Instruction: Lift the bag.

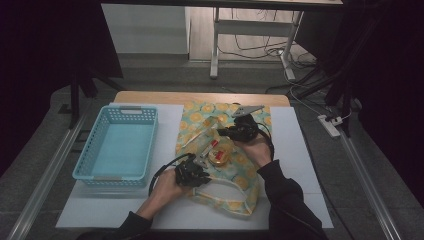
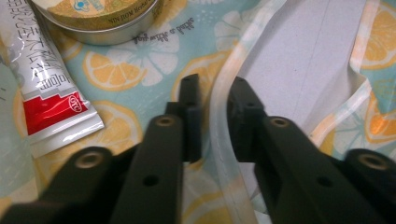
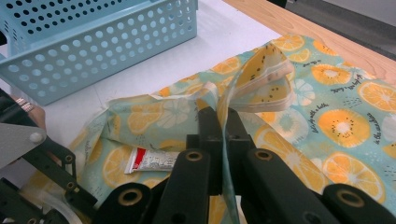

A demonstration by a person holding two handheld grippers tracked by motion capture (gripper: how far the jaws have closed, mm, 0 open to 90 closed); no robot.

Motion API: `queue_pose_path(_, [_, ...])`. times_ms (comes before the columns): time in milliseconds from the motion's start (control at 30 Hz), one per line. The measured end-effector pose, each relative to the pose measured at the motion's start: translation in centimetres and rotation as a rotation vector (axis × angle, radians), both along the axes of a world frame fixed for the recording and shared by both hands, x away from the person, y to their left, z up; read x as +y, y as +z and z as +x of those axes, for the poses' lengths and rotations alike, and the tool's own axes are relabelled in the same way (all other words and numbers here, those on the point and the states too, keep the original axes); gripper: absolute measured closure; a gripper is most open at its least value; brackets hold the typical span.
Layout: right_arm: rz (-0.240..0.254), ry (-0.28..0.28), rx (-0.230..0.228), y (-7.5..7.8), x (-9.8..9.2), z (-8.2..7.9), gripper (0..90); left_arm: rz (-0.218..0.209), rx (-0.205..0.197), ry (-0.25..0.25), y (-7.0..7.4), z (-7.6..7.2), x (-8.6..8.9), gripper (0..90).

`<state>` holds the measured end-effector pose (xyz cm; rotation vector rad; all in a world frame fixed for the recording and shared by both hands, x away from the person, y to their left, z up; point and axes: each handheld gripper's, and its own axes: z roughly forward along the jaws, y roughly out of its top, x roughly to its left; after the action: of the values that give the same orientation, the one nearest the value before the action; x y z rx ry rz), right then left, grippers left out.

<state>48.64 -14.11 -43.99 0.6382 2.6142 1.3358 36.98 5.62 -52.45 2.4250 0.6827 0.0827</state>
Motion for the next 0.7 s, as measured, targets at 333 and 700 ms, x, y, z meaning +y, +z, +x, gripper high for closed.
queue_pose_path(333, [-0.01, 0.023, 0.005, 0.0, -0.1, 0.0, 90.0, -0.07, 0.086, 0.069, 0.5, 0.6, 0.6, 89.4])
queue_pose_path(700, [0.009, 0.023, 0.009, 0.5, -0.1, -0.2, 90.0, -0.171, 0.096, 0.09, 2.5, 1.0, 1.9, 89.5])
